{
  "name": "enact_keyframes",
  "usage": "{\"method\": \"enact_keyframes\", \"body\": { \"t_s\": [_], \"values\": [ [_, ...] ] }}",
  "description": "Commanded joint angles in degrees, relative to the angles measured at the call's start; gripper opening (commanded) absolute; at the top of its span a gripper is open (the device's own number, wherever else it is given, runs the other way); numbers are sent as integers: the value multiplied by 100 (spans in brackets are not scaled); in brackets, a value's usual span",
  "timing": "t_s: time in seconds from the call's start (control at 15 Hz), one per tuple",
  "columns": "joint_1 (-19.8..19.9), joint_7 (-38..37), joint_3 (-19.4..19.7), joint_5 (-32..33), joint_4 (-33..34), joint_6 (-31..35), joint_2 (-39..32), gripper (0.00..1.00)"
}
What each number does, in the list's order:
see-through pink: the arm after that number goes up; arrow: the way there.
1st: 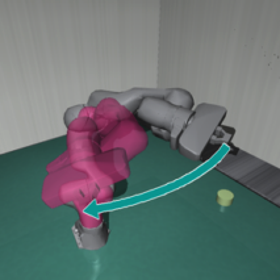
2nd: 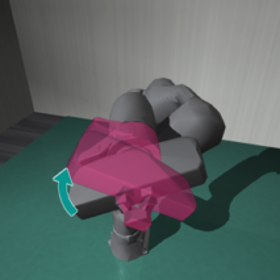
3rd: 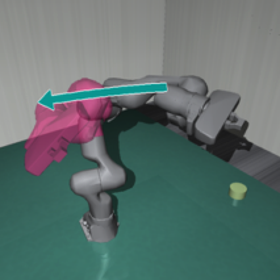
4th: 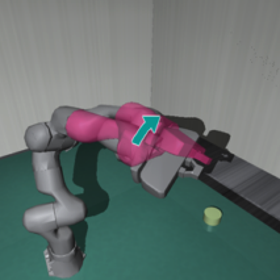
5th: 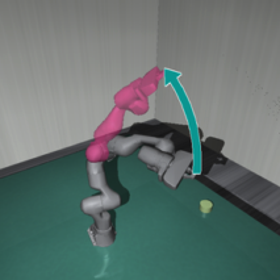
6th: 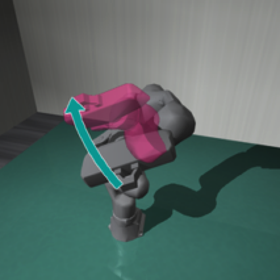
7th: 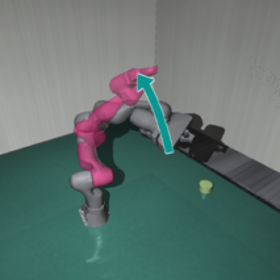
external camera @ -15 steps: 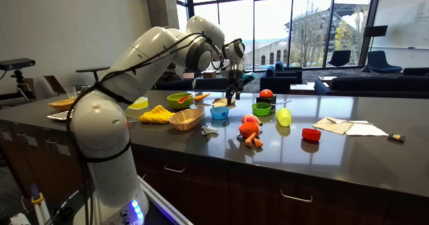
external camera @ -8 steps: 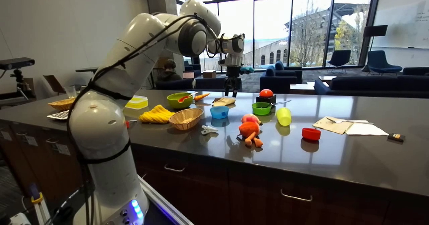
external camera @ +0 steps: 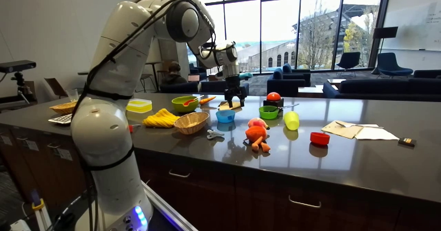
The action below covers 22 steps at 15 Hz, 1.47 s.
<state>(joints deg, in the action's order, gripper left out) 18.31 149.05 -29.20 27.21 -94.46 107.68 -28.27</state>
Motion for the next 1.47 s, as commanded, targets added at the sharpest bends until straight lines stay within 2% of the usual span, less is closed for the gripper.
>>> {"method": "enact_keyframes", "body": {
  "t_s": [0.0,0.2,0.33,0.47,0.53,0.87,1.07,1.2,1.4],
  "values": [
    [1046,-3,-1395,372,-789,-529,-85,100],
    [2054,-9,-2707,559,-970,-1555,-606,100],
    [2782,-8,-3514,702,-1008,-1936,-926,100],
    [3477,-3,-4233,759,-1048,-1944,-1158,100],
    [3820,-2,-4505,637,-1124,-1592,-1171,100],
    [4496,-81,-4878,102,-1338,-162,-1007,100],
    [4547,-59,-4959,219,-1674,1102,-1036,100],
    [4498,-35,-4972,225,-1935,1646,-1019,100],
    [4451,-3,-5045,155,-2076,1851,-1188,100]
  ]
}}
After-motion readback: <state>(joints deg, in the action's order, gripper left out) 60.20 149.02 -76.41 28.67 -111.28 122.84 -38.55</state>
